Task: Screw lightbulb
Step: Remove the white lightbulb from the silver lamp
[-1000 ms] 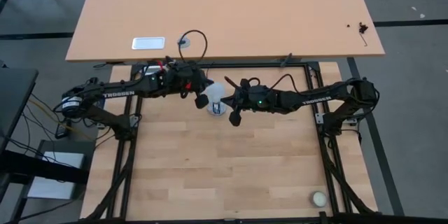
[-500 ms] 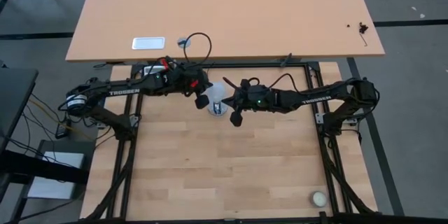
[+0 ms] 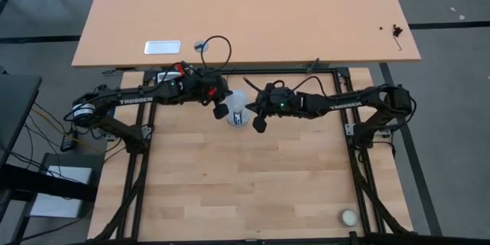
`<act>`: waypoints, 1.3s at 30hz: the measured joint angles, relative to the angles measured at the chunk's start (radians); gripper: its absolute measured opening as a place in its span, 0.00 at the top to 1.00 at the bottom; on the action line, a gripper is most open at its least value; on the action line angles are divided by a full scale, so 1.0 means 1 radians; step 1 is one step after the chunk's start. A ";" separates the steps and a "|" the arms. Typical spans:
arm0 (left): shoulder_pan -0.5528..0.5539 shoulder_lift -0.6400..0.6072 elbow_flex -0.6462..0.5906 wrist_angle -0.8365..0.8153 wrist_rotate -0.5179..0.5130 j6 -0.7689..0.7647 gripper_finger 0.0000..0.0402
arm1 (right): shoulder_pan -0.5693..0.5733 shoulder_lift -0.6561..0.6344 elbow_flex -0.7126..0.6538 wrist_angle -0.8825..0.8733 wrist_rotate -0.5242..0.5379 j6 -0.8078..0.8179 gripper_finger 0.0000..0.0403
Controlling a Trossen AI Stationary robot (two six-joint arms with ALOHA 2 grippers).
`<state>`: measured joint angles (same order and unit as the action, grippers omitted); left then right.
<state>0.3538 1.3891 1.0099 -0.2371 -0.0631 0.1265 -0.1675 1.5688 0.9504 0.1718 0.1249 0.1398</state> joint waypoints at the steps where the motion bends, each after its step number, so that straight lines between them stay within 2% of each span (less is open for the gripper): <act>1: 0.000 0.000 0.000 -0.001 -0.001 0.000 1.00 | -0.005 0.000 0.000 -0.005 0.000 0.000 0.97; 9: 0.000 0.000 0.000 -0.006 0.003 -0.002 1.00 | -0.045 0.000 0.000 -0.002 -0.003 0.019 0.97; 19: -0.006 0.000 0.000 -0.017 0.032 -0.003 1.00 | -0.126 -0.001 0.000 -0.014 0.085 0.052 0.97; 26: -0.004 0.000 0.000 -0.018 0.026 -0.002 1.00 | -0.143 -0.048 0.000 -0.024 0.083 0.032 0.97; 28: -0.004 -0.002 -0.001 -0.011 0.025 -0.002 1.00 | -0.125 -0.073 0.000 -0.031 0.061 0.013 0.97; 33: -0.004 0.001 0.022 -0.010 0.022 0.002 1.00 | -0.073 -0.086 0.000 -0.028 -0.091 -0.018 0.97; 39: 0.006 0.000 0.065 0.010 0.016 0.005 1.00 | -0.035 -0.020 0.000 -0.011 -0.112 -0.037 0.97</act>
<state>0.3602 1.3888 1.0745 -0.2273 -0.0469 0.1314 -0.2026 1.5490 0.9501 0.1606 0.0132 0.1031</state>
